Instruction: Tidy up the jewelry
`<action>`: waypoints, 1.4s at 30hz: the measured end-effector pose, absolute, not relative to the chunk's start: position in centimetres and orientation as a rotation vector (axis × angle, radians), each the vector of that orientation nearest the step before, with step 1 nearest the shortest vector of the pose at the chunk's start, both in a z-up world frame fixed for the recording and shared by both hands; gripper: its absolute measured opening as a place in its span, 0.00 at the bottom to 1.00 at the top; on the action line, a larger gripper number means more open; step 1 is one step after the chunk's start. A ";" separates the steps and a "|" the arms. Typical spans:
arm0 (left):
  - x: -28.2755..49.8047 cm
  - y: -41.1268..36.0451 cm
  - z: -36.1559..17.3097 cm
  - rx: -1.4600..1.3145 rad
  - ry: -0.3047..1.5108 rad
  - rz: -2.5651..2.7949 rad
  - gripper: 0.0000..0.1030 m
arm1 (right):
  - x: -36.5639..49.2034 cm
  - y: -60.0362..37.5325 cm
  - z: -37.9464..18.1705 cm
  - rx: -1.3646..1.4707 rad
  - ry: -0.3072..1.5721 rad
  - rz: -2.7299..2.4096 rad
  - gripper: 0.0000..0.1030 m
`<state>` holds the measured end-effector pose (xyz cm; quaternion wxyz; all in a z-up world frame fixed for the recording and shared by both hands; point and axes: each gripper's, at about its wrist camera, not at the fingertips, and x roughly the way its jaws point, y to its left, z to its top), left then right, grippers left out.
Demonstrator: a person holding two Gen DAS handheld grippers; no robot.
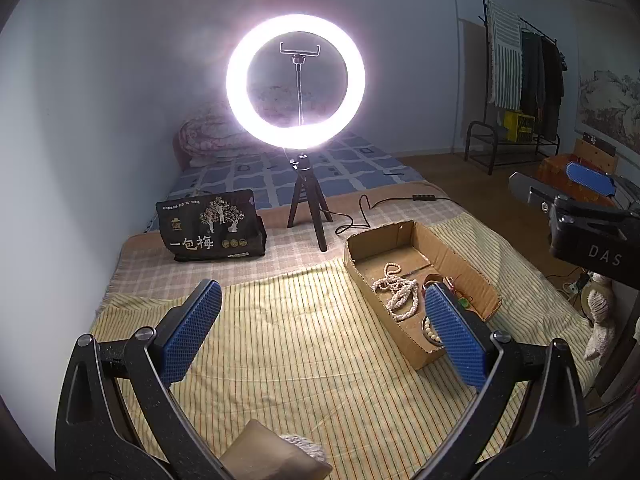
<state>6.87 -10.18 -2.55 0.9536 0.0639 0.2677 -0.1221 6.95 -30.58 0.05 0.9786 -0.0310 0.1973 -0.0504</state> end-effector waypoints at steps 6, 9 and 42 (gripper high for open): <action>6.8 -10.2 -2.5 0.133 0.542 -0.248 1.00 | 6.9 -30.4 0.0 -0.073 0.405 -0.099 1.00; 6.7 -10.2 -2.5 0.132 0.542 -0.248 1.00 | 6.9 -30.5 0.0 -0.075 0.404 -0.101 1.00; 6.6 -10.4 -1.9 0.139 0.539 -0.267 1.00 | 7.0 -30.8 -0.3 -0.070 0.422 -0.098 1.00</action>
